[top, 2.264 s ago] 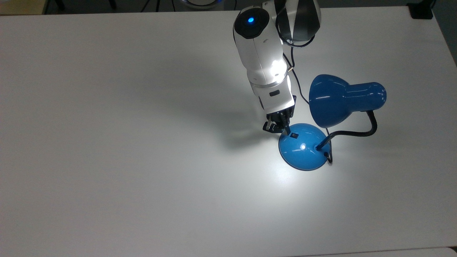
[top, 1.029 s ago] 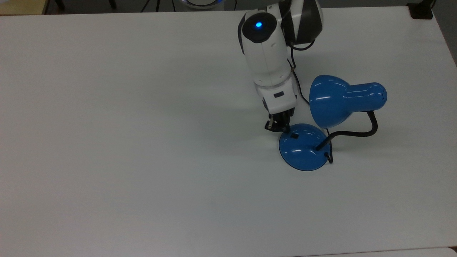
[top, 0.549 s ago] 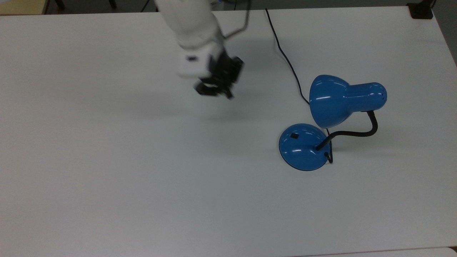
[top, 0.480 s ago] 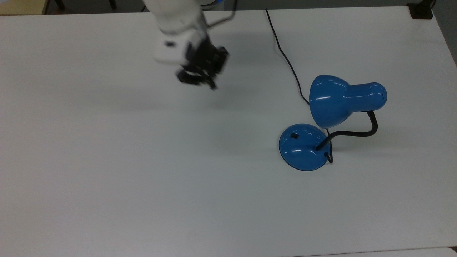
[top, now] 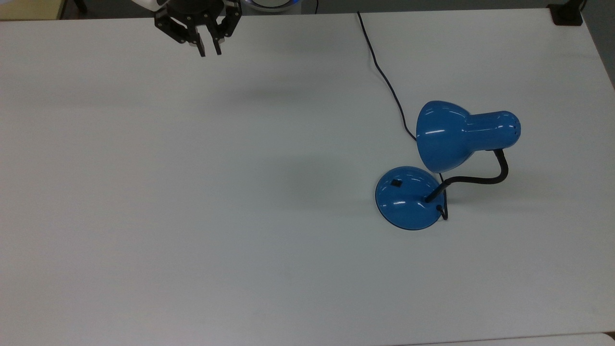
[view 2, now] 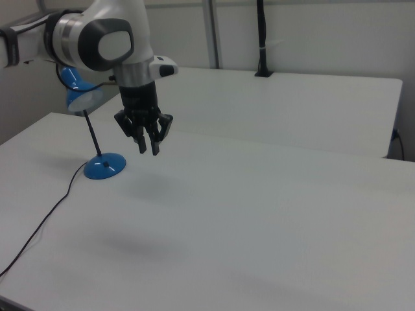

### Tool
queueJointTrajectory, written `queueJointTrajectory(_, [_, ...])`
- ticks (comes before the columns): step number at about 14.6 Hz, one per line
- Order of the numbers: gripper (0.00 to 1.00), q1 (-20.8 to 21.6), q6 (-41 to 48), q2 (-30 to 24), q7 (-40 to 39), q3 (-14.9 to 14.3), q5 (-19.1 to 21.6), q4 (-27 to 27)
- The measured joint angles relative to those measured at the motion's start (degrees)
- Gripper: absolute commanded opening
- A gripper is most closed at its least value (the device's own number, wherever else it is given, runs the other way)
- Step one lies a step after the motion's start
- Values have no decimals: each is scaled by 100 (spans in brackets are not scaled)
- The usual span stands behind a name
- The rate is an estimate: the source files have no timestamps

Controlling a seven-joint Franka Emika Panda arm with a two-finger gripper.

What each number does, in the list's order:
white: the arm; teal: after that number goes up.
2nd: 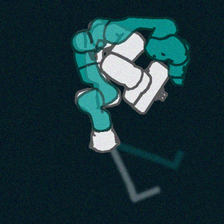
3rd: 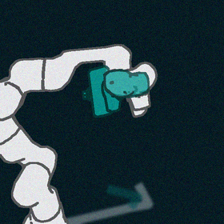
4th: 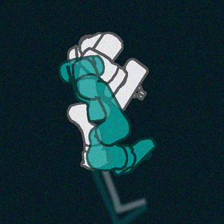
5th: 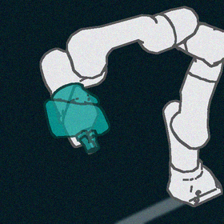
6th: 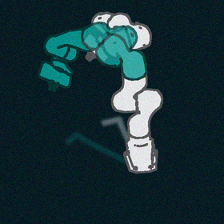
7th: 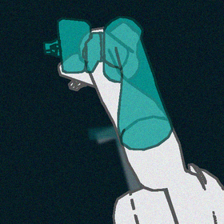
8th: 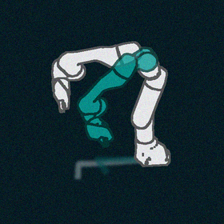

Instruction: Turn off the lamp

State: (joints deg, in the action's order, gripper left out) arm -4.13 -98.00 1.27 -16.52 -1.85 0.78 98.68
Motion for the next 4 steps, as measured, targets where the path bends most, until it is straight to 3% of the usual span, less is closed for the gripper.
queueJointTrajectory(4, [100,-146,243,0,102,-6,-1,-262])
